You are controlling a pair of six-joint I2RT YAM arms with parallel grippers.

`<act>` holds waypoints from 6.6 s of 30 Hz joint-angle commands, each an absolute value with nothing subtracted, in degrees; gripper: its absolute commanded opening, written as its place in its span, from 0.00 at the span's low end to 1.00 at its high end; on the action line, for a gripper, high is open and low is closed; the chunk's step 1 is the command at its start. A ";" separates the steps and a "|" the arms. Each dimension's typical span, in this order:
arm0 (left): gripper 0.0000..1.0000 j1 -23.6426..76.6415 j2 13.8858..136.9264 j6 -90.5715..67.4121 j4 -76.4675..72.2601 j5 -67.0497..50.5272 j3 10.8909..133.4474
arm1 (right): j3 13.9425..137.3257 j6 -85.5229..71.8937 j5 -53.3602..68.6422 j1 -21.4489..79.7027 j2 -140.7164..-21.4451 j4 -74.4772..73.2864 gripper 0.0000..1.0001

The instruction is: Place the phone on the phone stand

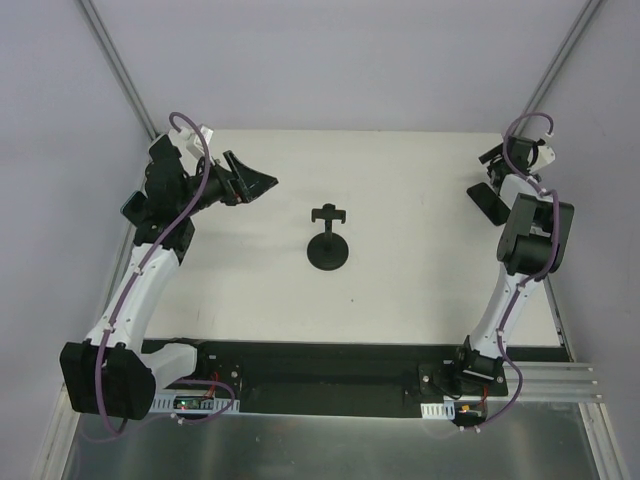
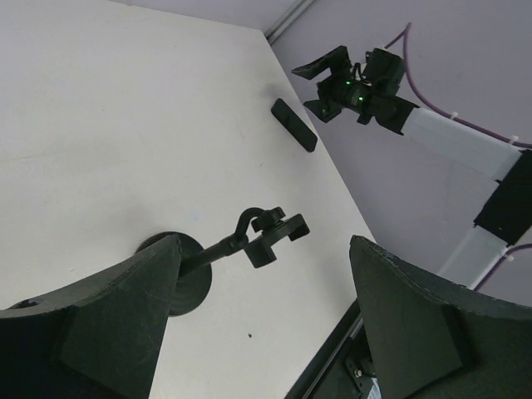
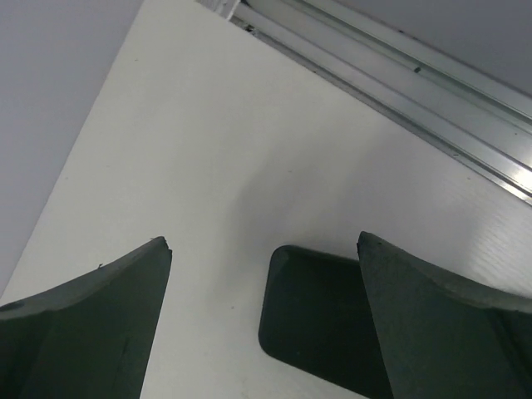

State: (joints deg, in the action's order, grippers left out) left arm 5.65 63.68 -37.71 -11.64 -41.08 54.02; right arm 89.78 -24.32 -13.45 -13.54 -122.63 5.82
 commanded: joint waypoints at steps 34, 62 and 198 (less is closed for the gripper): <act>0.80 3.95 65.30 -40.08 -14.68 -44.39 55.55 | 100.87 -2.66 7.04 -11.61 -126.90 -39.09 0.96; 0.81 4.22 66.01 -40.52 -15.47 -44.65 55.02 | 130.16 4.66 -3.43 -3.78 -143.00 -69.61 0.97; 0.00 63.37 90.71 -19.86 -34.11 12.04 46.58 | 19.79 -77.71 1.67 38.58 -42.11 5.19 0.21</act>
State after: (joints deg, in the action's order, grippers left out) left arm 63.53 92.79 -22.90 -37.30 11.07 43.55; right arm 18.59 -79.90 -0.93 37.60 -44.86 4.12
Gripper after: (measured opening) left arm 0.057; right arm 0.671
